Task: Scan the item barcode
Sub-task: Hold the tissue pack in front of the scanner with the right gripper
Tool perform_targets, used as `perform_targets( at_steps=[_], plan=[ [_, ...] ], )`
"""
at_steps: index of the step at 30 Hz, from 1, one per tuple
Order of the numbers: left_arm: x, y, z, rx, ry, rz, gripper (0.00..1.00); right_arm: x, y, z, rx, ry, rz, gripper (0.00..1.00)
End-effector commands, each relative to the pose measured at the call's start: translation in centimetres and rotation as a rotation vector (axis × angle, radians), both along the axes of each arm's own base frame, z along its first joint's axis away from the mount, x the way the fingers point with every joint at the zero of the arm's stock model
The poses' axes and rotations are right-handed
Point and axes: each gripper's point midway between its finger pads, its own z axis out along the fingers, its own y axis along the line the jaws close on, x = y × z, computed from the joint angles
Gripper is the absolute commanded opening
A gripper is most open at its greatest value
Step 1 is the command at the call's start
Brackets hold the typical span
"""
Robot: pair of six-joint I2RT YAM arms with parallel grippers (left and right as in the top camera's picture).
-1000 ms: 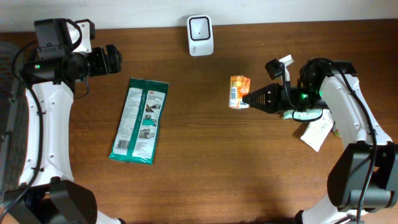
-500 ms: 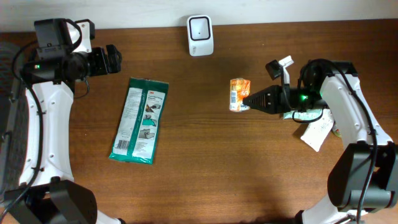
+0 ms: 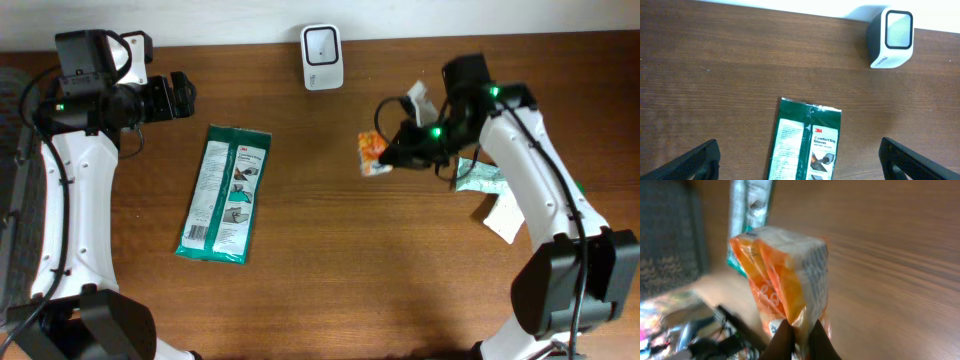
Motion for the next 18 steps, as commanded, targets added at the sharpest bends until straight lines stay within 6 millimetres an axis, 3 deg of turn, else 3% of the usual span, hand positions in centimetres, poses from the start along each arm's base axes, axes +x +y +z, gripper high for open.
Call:
perform_targets(
  at_steps=[1,6,9,11,14,18],
  plan=[
    [0.1,-0.2,1.2,-0.001,-0.031,-0.01,0.99,3.8,-1.9,3.1,-0.235,-0.099,-0.092,0.04],
    [0.1,-0.2,1.2,-0.001,-0.031,-0.01,0.99,9.6,-0.9,7.2,-0.389,-0.328,-0.092,0.04],
    [0.1,-0.2,1.2,-0.001,-0.031,-0.01,0.99,13.2,-0.2,8.5,-0.505,-0.506,-0.114,0.04],
    [0.1,-0.2,1.2,-0.001,-0.031,-0.01,0.99,15.7,1.3,8.9,-0.613,-0.65,-0.094,0.04],
    [0.1,-0.2,1.2,-0.001,-0.031,-0.01,0.99,17.8,2.4,9.0,-0.725,-0.764,-0.097,0.04],
    [0.1,-0.2,1.2,-0.001,-0.031,-0.01,0.99,21.3,4.4,7.4,-0.912,-0.91,-0.025,0.04]
  ],
)
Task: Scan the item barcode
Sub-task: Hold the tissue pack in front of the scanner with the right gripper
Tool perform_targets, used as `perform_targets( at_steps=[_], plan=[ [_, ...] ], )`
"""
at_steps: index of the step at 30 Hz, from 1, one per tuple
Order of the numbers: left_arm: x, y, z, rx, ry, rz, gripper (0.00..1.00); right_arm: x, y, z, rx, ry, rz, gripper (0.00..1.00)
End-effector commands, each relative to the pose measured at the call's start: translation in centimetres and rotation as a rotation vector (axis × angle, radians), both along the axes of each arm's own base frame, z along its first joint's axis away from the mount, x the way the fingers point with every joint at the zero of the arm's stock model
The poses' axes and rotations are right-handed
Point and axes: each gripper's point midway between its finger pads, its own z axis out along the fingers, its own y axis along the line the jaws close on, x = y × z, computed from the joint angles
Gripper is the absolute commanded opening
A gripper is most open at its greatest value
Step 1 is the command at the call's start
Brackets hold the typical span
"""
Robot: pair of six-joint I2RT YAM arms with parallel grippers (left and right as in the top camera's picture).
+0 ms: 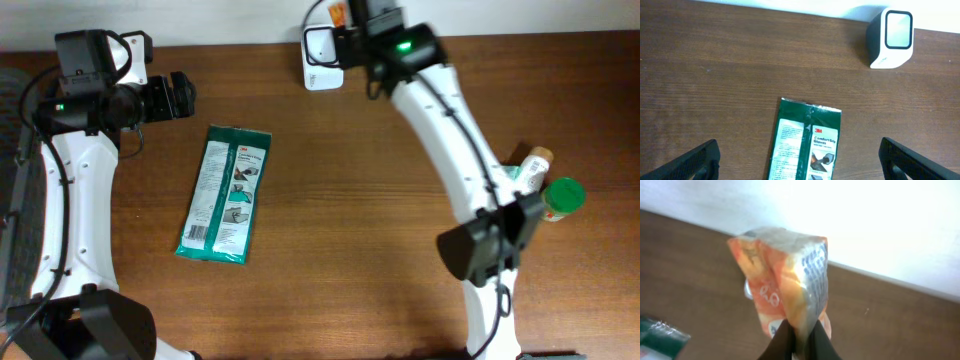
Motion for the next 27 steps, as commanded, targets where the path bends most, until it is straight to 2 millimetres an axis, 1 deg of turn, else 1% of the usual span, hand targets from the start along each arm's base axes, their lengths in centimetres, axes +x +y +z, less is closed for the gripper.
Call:
perform_targets(
  at_steps=[1,4,6,8,11,15,18,21,27],
  plan=[
    [0.1,-0.2,1.2,-0.001,-0.03,-0.01,0.99,2.7,-0.4,-2.3,-0.291,-0.077,-0.018,0.04],
    [0.1,-0.2,1.2,-0.001,-0.03,-0.01,0.99,4.9,0.4,-4.2,-0.403,-0.126,0.026,0.04],
    [0.1,-0.2,1.2,-0.001,-0.03,-0.01,0.99,6.1,0.7,-5.3,-0.472,-0.149,0.058,0.04],
    [0.1,-0.2,1.2,-0.001,-0.03,-0.01,0.99,7.3,0.7,-6.2,-0.541,-0.18,0.054,0.04],
    [0.1,-0.2,1.2,-0.001,-0.03,-0.01,0.99,8.6,1.3,-8.0,-0.645,-0.204,0.117,0.04],
    [0.1,-0.2,1.2,-0.001,-0.03,-0.01,0.99,9.6,1.9,-10.2,-0.762,-0.207,0.19,0.04],
    [0.1,-0.2,1.2,-0.001,-0.03,-0.01,0.99,9.8,1.9,-11.8,-0.84,-0.184,0.242,0.04],
    [0.1,-0.2,1.2,-0.001,-0.03,-0.01,0.99,9.8,1.9,-12.3,-0.858,-0.176,0.254,0.04],
    [0.1,-0.2,1.2,-0.001,-0.03,-0.01,0.99,9.9,1.9,-12.2,-0.857,-0.178,0.252,0.04]
  ],
)
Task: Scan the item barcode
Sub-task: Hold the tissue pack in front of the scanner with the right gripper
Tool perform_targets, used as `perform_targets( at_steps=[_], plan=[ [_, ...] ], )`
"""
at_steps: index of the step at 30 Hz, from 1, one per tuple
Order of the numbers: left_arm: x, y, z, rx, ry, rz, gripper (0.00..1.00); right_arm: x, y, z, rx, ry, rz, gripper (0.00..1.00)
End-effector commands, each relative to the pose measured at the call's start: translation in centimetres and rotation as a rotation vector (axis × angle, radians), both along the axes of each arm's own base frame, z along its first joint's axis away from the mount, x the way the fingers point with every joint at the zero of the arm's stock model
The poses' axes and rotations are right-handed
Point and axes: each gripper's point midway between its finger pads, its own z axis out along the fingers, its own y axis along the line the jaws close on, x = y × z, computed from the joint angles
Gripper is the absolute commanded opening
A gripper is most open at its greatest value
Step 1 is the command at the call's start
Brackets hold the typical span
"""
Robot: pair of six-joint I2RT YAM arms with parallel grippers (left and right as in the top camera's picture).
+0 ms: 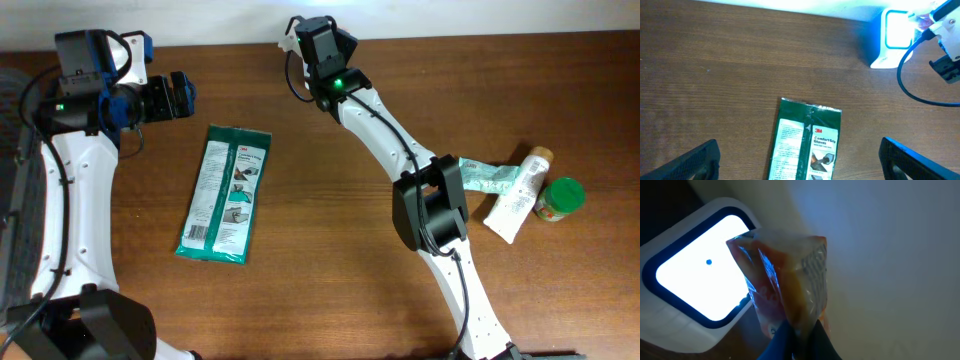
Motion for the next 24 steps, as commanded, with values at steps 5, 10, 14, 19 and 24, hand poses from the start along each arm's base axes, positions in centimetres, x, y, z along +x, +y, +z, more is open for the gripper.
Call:
perform_targets(
  at_steps=[5,10,14,19,24],
  plan=[
    [0.1,-0.2,1.2,0.0,-0.031,-0.01,0.99,-0.1,-0.5,-0.2,-0.03,0.012,-0.011,0.04],
    [0.1,-0.2,1.2,0.0,-0.031,-0.01,0.99,-0.2,-0.1,-0.6,-0.023,0.03,0.009,0.04],
    [0.1,-0.2,1.2,0.0,-0.031,-0.01,0.99,-0.2,0.3,-0.7,0.039,0.024,0.001,0.04],
    [0.1,-0.2,1.2,0.0,-0.031,-0.01,0.99,0.3,0.6,0.3,0.197,-0.039,-0.052,0.04],
    [0.1,-0.2,1.2,0.0,-0.031,-0.01,0.99,0.4,0.7,1.9,0.336,-0.093,-0.101,0.04]
  ],
)
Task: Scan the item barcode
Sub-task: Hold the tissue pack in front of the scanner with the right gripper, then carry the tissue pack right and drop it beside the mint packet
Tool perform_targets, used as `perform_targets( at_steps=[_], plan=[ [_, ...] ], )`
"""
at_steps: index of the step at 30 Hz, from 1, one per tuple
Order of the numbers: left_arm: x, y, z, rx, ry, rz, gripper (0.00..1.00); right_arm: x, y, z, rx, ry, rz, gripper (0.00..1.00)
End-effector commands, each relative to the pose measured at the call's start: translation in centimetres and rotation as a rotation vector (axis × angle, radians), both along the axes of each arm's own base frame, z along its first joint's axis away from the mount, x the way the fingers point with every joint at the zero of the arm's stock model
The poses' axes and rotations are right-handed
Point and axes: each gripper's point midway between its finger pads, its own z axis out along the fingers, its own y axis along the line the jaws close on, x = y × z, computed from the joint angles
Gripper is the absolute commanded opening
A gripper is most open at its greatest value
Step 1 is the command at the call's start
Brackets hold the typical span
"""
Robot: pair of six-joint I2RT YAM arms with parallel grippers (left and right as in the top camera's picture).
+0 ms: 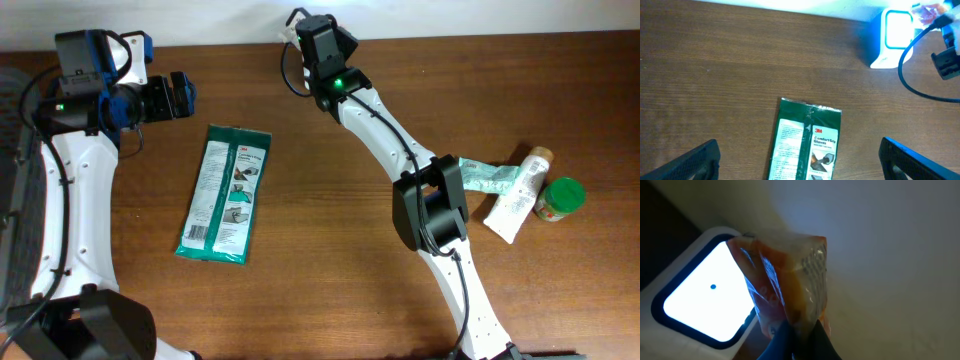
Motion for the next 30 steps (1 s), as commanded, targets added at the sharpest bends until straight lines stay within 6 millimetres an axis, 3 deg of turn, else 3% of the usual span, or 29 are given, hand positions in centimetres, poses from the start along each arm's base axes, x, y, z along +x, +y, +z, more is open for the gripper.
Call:
perform_targets(
  at_steps=[1,7,11,15,20,23,27,30],
  plan=[
    [0.1,-0.2,1.2,-0.001,-0.031,-0.01,0.99,0.1,0.1,2.0,0.167,-0.051,-0.057,0.04],
    [0.1,-0.2,1.2,-0.001,-0.031,-0.01,0.99,-2.2,0.9,7.2,0.396,-0.019,-0.045,0.04],
    [0.1,-0.2,1.2,-0.001,-0.031,-0.01,0.99,-5.5,0.9,9.9,0.553,0.099,-0.036,0.04],
    [0.1,-0.2,1.2,-0.001,-0.031,-0.01,0.99,-10.0,-0.1,12.5,0.667,0.227,-0.077,0.04],
    [0.1,-0.2,1.2,-0.001,-0.031,-0.01,0.99,-16.5,-4.1,16.5,0.722,0.316,-0.201,0.04],
    [0.1,-0.2,1.2,-0.001,-0.031,-0.01,0.99,-19.4,-6.7,17.3,0.75,0.361,-0.296,0.04],
    [0.1,-0.2,1.2,-0.001,-0.031,-0.01,0.99,-22.5,-11.7,16.4,0.739,0.444,-0.464,0.04],
    [0.1,-0.2,1.2,-0.001,-0.031,-0.01,0.99,-24.0,-16.2,13.9,0.731,0.522,-0.653,0.04]
  ],
)
